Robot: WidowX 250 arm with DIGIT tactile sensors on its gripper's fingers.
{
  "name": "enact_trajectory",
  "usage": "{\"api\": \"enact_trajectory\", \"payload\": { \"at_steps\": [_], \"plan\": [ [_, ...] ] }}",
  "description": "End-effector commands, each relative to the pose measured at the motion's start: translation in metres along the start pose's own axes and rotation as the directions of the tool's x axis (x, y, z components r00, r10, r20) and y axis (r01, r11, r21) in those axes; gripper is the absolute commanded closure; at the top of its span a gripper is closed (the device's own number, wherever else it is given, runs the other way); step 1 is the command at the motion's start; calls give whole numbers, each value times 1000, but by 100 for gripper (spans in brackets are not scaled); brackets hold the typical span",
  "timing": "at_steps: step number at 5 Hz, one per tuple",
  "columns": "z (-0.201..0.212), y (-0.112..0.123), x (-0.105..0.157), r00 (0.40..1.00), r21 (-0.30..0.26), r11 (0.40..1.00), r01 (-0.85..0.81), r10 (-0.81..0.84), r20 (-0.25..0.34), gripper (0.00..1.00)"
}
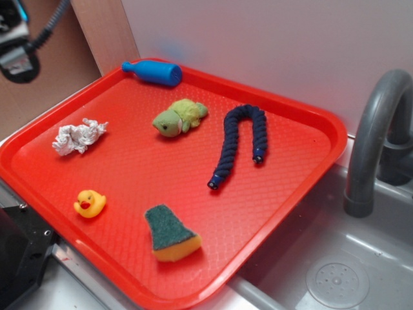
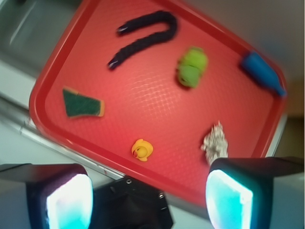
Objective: Grab the green sponge.
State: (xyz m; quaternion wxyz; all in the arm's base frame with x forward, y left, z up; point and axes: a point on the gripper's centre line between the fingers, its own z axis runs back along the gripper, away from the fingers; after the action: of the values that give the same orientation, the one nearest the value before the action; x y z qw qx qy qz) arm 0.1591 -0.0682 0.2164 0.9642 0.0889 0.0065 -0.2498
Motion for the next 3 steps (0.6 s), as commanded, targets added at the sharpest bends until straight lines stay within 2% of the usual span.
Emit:
{"api": "enact_trajectory", "payload": {
  "at_steps": [1,2,3],
  "plan": [
    [-24,-46,16,875,77,873,482,-484,7,0],
    [-48,-59,19,726,109,720,686,-688,-27,0],
    [-70,-64,30,540,169,529,832,-841,-24,0]
  ]
}}
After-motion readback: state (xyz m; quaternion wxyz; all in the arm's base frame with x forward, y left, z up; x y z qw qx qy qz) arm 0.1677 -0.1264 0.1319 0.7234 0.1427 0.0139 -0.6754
